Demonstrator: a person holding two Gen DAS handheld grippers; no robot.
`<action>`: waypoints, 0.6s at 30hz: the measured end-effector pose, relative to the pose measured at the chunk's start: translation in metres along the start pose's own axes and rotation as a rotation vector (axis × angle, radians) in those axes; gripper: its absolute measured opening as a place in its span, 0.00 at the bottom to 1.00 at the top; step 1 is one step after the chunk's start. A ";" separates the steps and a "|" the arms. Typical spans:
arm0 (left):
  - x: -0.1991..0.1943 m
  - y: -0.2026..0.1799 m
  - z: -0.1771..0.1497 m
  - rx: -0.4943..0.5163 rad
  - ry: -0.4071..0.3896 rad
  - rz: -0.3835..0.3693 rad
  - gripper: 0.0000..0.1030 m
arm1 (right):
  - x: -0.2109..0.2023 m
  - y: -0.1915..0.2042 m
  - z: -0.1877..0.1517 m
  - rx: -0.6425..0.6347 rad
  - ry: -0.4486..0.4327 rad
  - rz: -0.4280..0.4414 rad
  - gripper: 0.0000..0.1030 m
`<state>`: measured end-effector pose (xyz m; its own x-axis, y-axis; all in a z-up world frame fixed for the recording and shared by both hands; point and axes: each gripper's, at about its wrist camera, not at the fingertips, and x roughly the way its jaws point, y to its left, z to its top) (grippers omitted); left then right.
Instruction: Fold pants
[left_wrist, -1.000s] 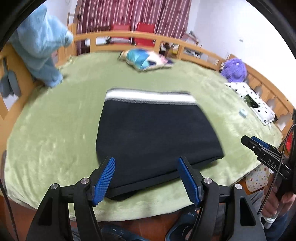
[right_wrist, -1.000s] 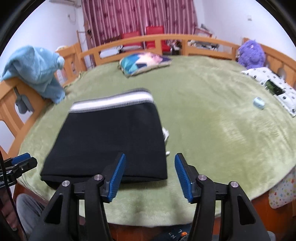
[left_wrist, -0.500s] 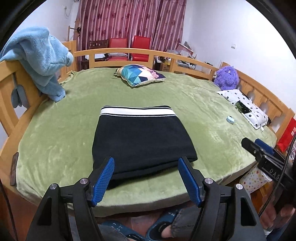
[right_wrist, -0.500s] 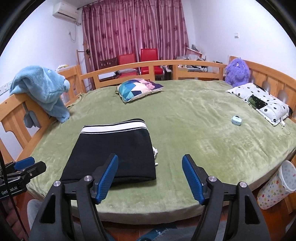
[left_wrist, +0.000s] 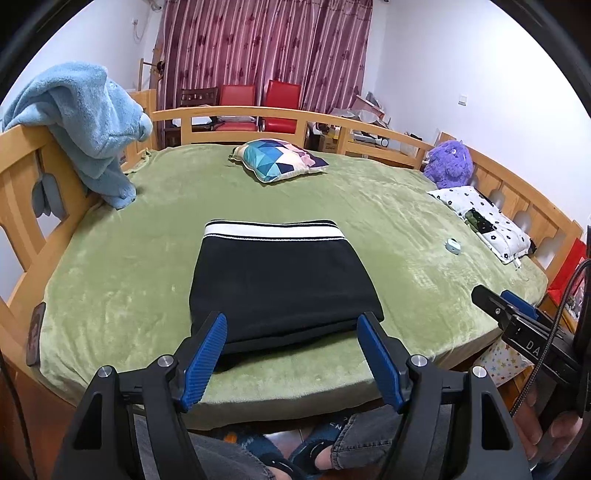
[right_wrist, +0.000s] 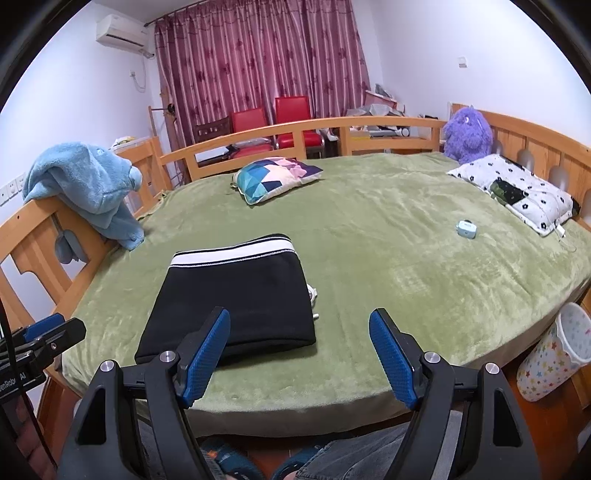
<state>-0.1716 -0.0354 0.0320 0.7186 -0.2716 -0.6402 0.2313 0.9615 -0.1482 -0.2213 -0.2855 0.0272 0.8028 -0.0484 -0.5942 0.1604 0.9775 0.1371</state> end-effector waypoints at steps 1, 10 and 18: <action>0.000 0.001 0.000 -0.001 0.001 -0.003 0.69 | 0.000 0.000 0.000 0.001 0.002 0.000 0.75; 0.000 0.010 -0.003 -0.030 0.015 -0.038 0.69 | -0.003 0.001 -0.002 0.017 0.004 -0.015 0.75; -0.003 0.012 -0.005 -0.027 0.014 -0.042 0.69 | -0.003 0.006 -0.004 0.007 -0.002 -0.011 0.75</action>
<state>-0.1739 -0.0233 0.0285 0.6991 -0.3112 -0.6437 0.2429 0.9502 -0.1955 -0.2252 -0.2787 0.0271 0.8024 -0.0598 -0.5938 0.1735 0.9754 0.1362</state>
